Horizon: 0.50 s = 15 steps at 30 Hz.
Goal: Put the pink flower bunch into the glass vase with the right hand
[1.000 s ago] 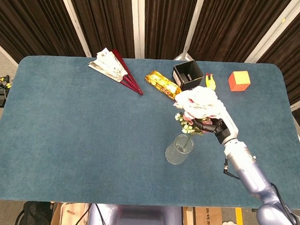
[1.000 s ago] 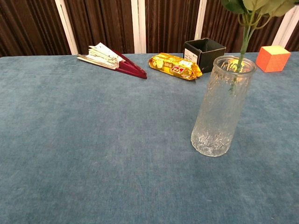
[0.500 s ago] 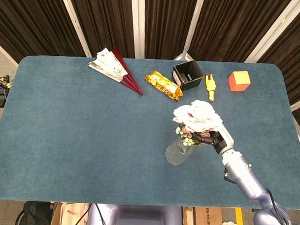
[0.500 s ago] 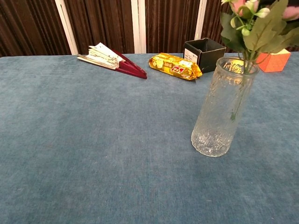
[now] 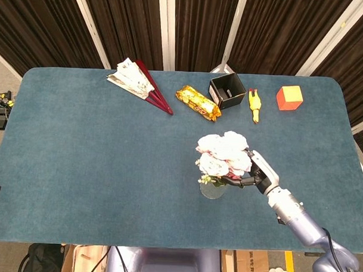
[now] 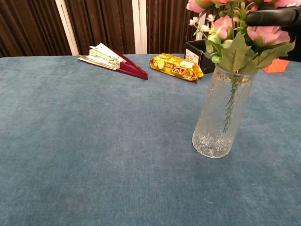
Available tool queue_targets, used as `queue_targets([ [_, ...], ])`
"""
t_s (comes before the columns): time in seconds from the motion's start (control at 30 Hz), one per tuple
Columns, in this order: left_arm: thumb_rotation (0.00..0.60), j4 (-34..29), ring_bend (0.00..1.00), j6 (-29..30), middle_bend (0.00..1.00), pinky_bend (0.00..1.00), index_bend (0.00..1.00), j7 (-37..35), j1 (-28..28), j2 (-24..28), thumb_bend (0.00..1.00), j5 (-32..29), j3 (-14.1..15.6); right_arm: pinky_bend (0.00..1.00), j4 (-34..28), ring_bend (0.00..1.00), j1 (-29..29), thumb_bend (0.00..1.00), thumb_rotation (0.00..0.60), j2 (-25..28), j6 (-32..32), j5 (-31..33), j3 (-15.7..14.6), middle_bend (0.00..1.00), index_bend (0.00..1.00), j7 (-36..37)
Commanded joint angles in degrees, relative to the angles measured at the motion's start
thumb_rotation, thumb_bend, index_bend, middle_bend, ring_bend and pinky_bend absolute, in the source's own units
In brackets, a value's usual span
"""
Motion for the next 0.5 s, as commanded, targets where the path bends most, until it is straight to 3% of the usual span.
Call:
queue_targets([
  [0.03, 0.6, -0.1, 0.0, 0.0, 0.0, 0.02, 0.04, 0.0, 0.0, 0.0, 0.25, 0.1, 0.1, 0.03, 0.8, 0.16, 0.6, 0.18, 0.6, 0.9, 0.4, -1.4, -1.3, 0.17, 0.34, 1.4],
  [0.27, 0.6, -0.1, 0.0, -0.1, 0.0, 0.02, 0.04, -0.3, 0.1, 0.2, 0.25, -0.3, 0.0, 0.0, 2.7, 0.03, 1.4, 0.07, 0.6, 4.8, 2.6, -7.9, -4.8, 0.04, 0.17, 5.8],
  [0.5, 0.6, -0.2, 0.0, 0.2, 0.0, 0.02, 0.03, -0.3, 0.2, 0.2, 0.25, -0.5, -0.1, 0.0, 5.1, 0.0, -0.8, 0.04, 0.6, 11.1, 11.1, -15.6, -8.9, 0.0, 0.08, 11.1],
])
